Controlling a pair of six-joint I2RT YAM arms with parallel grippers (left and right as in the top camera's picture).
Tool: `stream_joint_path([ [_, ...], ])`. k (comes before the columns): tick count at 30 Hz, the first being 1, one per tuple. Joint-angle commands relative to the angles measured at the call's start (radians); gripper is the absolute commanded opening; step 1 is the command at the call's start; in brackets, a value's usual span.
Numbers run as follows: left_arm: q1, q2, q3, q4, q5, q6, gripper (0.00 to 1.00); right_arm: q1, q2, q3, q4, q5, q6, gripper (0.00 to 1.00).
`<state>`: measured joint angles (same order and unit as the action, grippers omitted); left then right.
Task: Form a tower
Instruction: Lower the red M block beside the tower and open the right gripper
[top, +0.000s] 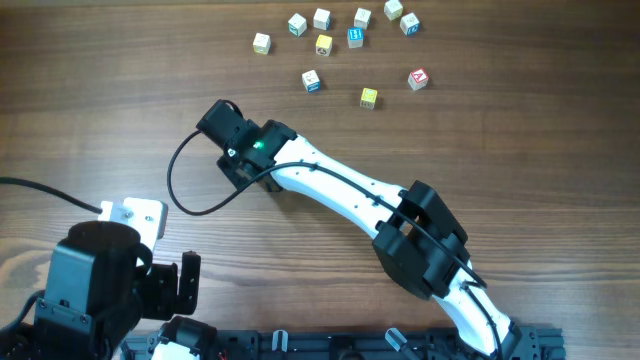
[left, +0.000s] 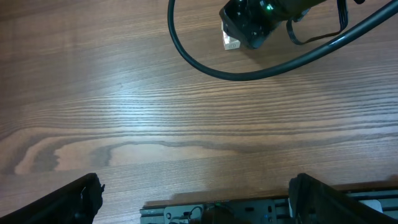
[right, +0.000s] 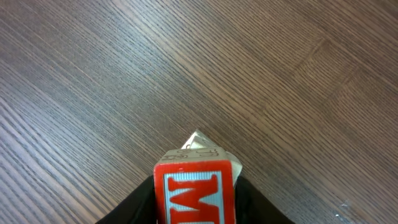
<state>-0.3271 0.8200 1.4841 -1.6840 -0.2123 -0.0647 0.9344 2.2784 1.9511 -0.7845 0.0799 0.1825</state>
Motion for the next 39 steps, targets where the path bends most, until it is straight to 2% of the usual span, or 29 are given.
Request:
stream_joint_path([
  [1,-0.002,-0.002,0.001,0.0,-0.005,0.005,1.0,0.002,0.022,-0.002,0.001,0.017,0.004,0.44],
  [3,-0.002,-0.002,0.001,0.0,-0.005,0.005,1.0,0.002,0.022,-0.002,0.002,0.017,0.004,0.52],
  [6,-0.002,-0.002,0.001,0.0,-0.005,0.005,1.0,0.001,0.022,-0.002,0.002,0.017,0.003,0.72],
  [8,-0.002,-0.002,0.001,0.0,-0.005,0.005,1.0,0.001,0.014,0.003,-0.003,0.016,0.005,1.0],
  [14,-0.002,-0.002,0.001,0.0,-0.005,0.005,1.0,-0.035,-0.114,0.011,-0.032,0.005,0.135,1.0],
  [18,-0.002,-0.002,0.001,0.0,-0.005,0.005,1.0,-0.089,-0.264,0.011,-0.115,-0.002,0.151,1.0],
  [21,-0.002,-0.002,0.001,0.0,-0.005,0.005,1.0,-0.19,-0.396,0.011,-0.243,-0.004,0.304,1.0],
  [23,-0.002,-0.002,0.001,0.0,-0.005,0.005,1.0,-0.239,-0.439,0.011,-0.309,-0.013,0.348,1.0],
  [25,-0.002,-0.002,0.001,0.0,-0.005,0.005,1.0,-0.287,-0.466,0.011,-0.426,-0.013,0.332,1.0],
  [27,-0.002,-0.002,0.001,0.0,-0.068,0.03,1.0,-0.316,-0.47,0.011,-0.545,-0.009,0.259,1.0],
  [29,-0.002,-0.002,0.001,0.0,-0.082,0.035,1.0,-0.335,-0.47,0.011,-0.66,0.017,0.274,1.0],
  [34,-0.002,-0.002,0.001,0.0,-0.084,0.035,1.0,-0.36,-0.527,0.011,-0.712,0.032,0.355,1.0],
  [35,-0.002,-0.003,0.001,0.044,-0.065,0.031,1.0,-0.367,-0.552,0.011,-0.713,0.032,0.372,1.0],
  [39,-0.002,-0.002,0.001,0.236,0.252,0.031,1.0,-0.435,-0.666,0.011,-0.727,0.032,0.414,1.0],
])
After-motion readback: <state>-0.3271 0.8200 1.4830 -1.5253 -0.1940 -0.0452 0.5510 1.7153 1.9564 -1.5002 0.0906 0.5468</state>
